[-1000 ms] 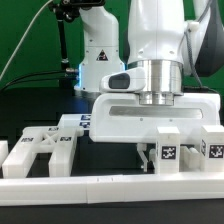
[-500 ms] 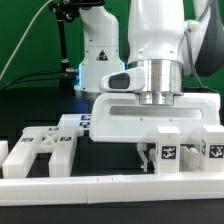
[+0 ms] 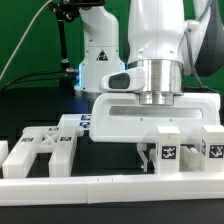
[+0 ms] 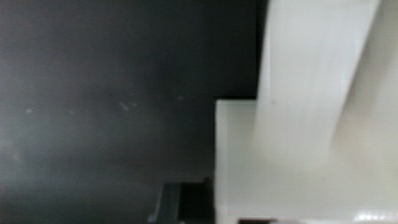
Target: Assemble chair
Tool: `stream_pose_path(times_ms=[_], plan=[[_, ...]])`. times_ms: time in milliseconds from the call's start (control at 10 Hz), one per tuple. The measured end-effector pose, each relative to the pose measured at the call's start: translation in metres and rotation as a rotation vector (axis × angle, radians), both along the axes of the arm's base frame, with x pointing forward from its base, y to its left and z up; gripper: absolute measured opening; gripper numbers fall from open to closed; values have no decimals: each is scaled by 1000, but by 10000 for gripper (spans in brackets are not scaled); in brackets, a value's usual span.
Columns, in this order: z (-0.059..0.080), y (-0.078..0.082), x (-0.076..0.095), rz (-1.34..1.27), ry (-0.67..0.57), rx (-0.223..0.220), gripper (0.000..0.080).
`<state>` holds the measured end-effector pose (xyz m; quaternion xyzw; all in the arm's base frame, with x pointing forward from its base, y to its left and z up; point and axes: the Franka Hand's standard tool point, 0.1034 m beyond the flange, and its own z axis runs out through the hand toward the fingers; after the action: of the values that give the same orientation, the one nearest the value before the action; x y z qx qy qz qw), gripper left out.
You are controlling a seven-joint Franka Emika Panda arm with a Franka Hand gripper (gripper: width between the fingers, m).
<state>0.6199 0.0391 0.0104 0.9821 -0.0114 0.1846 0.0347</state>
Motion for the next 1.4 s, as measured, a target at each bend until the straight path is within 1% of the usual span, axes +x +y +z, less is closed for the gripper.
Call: stream_pose_path(times_ms=[100, 200, 300, 400, 500, 600, 700, 800, 900, 1000, 1100, 1200, 1300, 1400], plan=[[8, -16, -5, 47, 8, -25, 38], [18, -42, -17, 43, 31, -26, 37], [25, -57, -29, 24, 86, 1, 37], [31, -65, -30, 9, 89, 10, 37], [34, -66, -34, 1, 117, 27, 37], [39, -60, -46, -15, 242, 94, 37], [50, -56, -46, -15, 369, 136, 37], [57, -53, -36, 1, 454, 133, 37], [50, -49, -25, 24, 454, 105, 37], [48, -47, -36, 26, 537, 120, 37], [48, -47, -40, 17, 619, 133, 37], [47, -48, -36, 20, 660, 135, 37], [57, -51, -48, -15, 834, 165, 37], [68, -58, -48, -32, 947, 188, 37]])
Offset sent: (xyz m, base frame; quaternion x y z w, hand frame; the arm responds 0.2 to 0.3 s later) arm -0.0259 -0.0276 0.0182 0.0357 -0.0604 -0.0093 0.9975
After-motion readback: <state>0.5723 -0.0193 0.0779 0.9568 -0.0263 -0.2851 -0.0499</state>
